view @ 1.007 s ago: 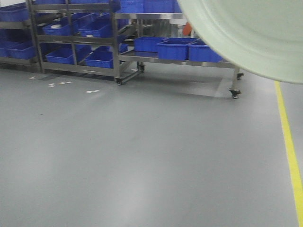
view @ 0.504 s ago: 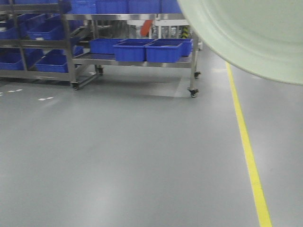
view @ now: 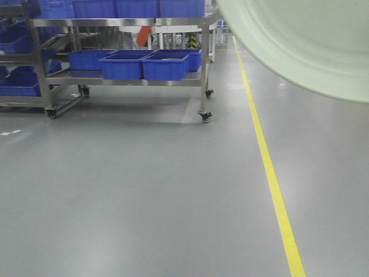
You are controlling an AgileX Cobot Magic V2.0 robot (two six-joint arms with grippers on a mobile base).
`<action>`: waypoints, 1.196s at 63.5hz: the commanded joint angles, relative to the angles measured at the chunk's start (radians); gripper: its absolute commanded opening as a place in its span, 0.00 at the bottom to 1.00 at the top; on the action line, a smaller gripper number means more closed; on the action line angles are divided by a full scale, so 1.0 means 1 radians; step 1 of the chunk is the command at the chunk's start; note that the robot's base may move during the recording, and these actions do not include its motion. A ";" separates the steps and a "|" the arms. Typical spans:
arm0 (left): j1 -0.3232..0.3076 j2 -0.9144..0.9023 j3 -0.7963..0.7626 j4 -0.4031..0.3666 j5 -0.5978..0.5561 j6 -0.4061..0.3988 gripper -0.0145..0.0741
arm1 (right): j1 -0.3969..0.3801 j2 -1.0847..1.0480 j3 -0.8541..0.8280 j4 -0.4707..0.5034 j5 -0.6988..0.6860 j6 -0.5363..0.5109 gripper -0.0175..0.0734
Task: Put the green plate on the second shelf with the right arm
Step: 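Drive across the floor carrying the plate in the right gripper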
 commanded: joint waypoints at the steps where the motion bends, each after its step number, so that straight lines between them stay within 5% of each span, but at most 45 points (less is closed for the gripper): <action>1: -0.004 -0.016 0.041 -0.007 -0.089 -0.003 0.31 | -0.003 0.006 -0.032 -0.008 -0.105 -0.002 0.25; 76: -0.004 -0.016 0.041 -0.007 -0.089 -0.003 0.31 | -0.003 0.006 -0.032 -0.008 -0.106 -0.002 0.25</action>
